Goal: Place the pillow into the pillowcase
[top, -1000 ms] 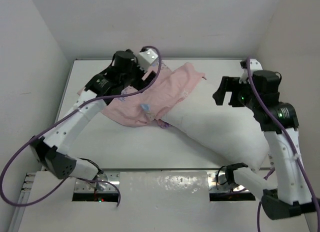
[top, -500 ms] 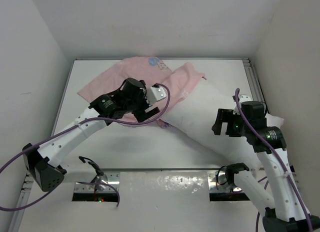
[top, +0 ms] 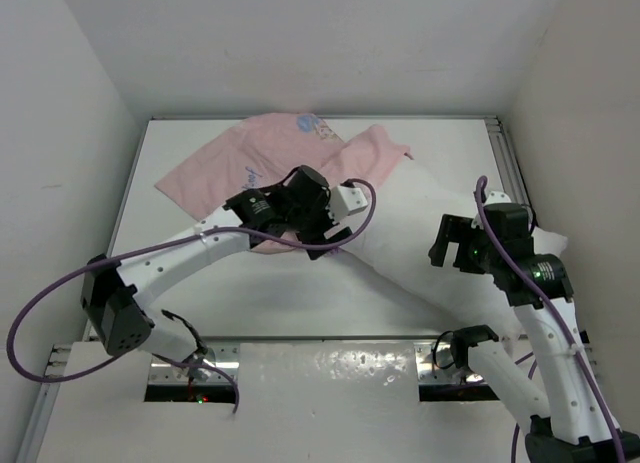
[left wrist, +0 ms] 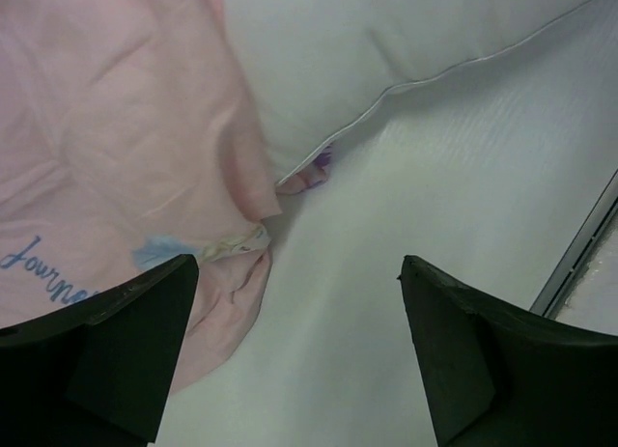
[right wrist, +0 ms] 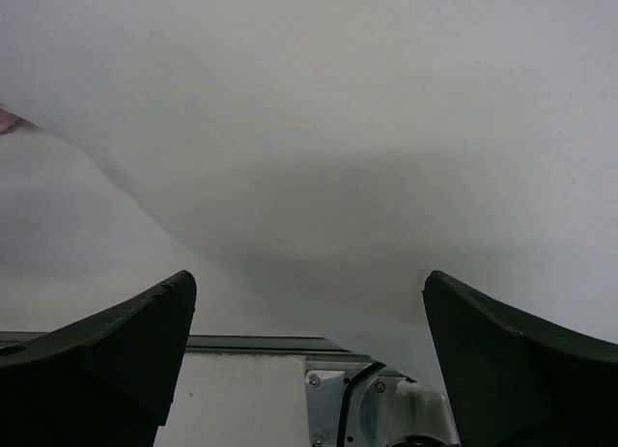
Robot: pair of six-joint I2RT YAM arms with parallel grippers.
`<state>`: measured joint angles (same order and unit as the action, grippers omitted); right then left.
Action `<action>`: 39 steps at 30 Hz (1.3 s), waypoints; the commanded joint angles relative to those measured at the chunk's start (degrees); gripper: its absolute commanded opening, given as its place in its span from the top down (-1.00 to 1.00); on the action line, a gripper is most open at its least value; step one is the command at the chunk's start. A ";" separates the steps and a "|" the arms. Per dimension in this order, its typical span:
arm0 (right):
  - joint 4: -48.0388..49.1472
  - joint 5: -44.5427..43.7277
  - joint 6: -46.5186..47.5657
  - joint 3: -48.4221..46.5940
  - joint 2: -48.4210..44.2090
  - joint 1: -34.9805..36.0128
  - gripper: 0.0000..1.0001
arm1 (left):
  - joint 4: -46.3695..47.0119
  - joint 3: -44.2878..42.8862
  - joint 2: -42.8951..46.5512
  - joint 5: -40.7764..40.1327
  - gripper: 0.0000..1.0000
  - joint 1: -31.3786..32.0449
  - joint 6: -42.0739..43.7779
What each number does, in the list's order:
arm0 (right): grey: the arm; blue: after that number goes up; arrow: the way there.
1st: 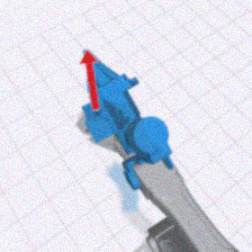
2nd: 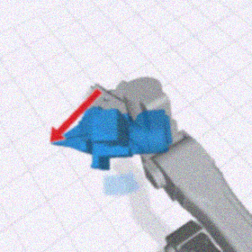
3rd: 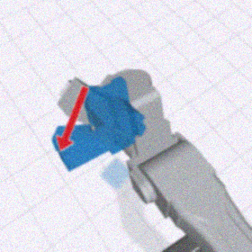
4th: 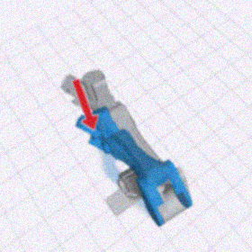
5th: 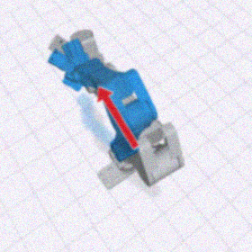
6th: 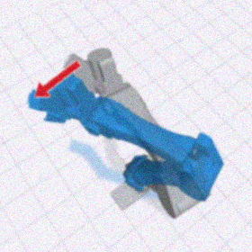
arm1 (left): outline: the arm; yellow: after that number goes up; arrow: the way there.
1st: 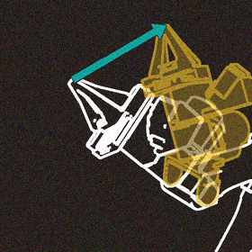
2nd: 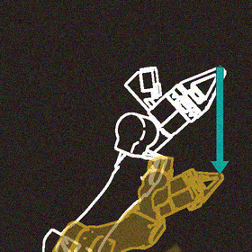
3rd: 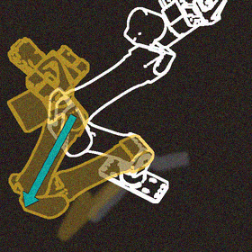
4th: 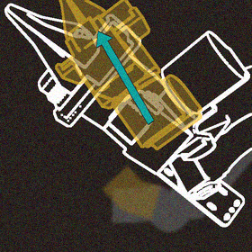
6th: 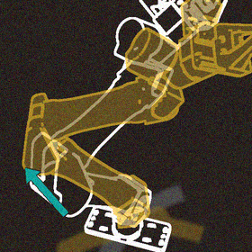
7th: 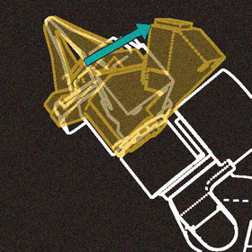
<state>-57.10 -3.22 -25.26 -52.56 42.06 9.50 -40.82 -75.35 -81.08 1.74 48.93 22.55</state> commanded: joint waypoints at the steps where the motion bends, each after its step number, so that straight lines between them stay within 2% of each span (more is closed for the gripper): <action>1: 0.94 -2.05 0.64 0.70 0.74 0.08 -0.97 | 3.11 -2.69 -2.93 1.25 -0.69 1.26 -3.03; 7: 2.78 -1.96 3.63 0.26 3.99 0.08 -0.98 | 2.94 -9.80 -10.67 -1.47 -0.71 1.43 -3.74; 14: 9.45 1.20 6.00 -0.09 5.22 0.87 -0.98 | 1.45 -9.64 -15.51 -1.47 -0.72 1.52 -2.86; 16: 9.90 -1.59 7.93 -1.67 6.88 2.19 -0.98 | 1.53 -7.72 -15.78 -5.23 -0.72 1.70 -1.45; 19: 6.85 -7.30 9.96 -6.15 11.27 5.52 -0.98 | 2.84 -5.26 -15.52 -6.74 -0.64 1.52 0.39; 23: 4.54 -8.55 10.58 -8.53 13.57 7.20 -0.98 | 3.99 -5.59 -15.51 -5.61 -0.23 1.61 -0.04; 25: 5.07 -8.55 10.05 -7.57 12.53 8.08 -0.98 | 4.34 -5.77 -15.51 -5.52 -0.09 1.61 -0.31; 26: 5.24 -8.64 9.27 -6.43 11.82 8.34 -0.98 | 4.52 -5.95 -15.60 -5.43 0.17 1.61 -0.48; 28: 6.03 -8.73 8.38 -5.11 10.15 8.69 -0.98 | 4.69 -5.86 -15.69 -5.25 0.44 1.61 -0.92; 29: 6.12 -8.56 7.68 -3.97 9.62 8.70 -0.98 | 4.69 -5.95 -15.69 -5.17 0.70 1.61 -1.19; 31: 6.30 -8.03 7.33 -3.17 8.39 8.78 -0.98 | 4.43 -6.03 -15.87 -5.34 0.96 1.61 -2.41; 34: 6.13 -6.45 9.43 -4.22 8.73 9.31 -0.98 | 3.38 -7.61 -15.69 -5.34 1.00 1.61 -3.47; 37: 6.21 -5.83 13.82 -9.47 11.54 9.92 -0.98 | 2.85 -9.10 -14.55 -5.34 1.00 1.52 -3.74; 39: 9.00 -3.12 17.77 -10.46 14.00 10.80 -0.98 | 3.46 -9.46 -13.76 -5.34 1.00 1.43 -3.82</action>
<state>-52.47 -9.37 -12.99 -59.11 53.78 19.00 -39.03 -81.62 -96.88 -3.51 49.91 20.14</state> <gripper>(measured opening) 0.985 0.004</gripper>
